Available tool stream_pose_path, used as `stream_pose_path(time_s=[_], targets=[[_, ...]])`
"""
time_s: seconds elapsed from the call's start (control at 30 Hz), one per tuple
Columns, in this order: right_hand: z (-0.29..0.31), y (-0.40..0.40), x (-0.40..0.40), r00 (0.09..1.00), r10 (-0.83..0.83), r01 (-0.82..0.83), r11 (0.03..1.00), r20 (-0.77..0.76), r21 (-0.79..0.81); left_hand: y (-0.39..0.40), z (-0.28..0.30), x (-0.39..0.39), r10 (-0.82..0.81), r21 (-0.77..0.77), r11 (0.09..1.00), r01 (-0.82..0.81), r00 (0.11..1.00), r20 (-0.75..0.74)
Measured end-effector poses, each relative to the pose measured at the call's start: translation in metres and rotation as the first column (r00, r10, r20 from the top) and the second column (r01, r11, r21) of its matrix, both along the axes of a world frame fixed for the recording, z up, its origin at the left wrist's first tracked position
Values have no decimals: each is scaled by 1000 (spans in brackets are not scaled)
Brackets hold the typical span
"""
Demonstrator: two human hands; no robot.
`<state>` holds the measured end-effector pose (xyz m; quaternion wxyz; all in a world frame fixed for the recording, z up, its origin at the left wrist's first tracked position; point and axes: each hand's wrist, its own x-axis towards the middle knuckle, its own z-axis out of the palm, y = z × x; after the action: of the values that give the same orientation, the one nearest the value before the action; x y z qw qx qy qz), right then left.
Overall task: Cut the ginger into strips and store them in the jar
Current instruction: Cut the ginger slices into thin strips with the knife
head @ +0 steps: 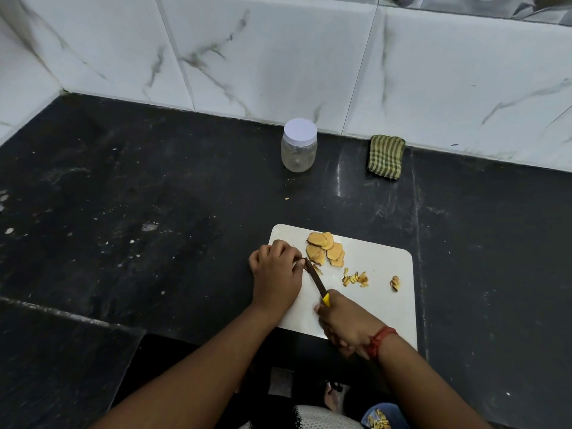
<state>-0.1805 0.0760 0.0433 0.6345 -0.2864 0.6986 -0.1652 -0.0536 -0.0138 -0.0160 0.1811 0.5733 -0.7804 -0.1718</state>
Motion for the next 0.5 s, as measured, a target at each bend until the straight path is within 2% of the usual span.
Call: stream_pose_path(time_s=[0.13, 0.23, 0.4, 0.5], targets=[[-5, -2, 2, 929, 216, -250, 965, -300, -80, -3, 1, -3, 60, 37, 998, -60, 998, 8], [-4, -1, 8, 853, 285, -367, 923, -436, -115, -4, 3, -7, 110, 92, 990, -110, 994, -1], [1, 2, 9, 792, 311, -431, 894, -525, -120, -9, 8, -13, 165, 184, 970, -158, 986, -27], [2, 1, 10, 815, 290, -402, 906, -501, -129, -10, 9, -14, 166, 195, 967, -162, 986, -7]])
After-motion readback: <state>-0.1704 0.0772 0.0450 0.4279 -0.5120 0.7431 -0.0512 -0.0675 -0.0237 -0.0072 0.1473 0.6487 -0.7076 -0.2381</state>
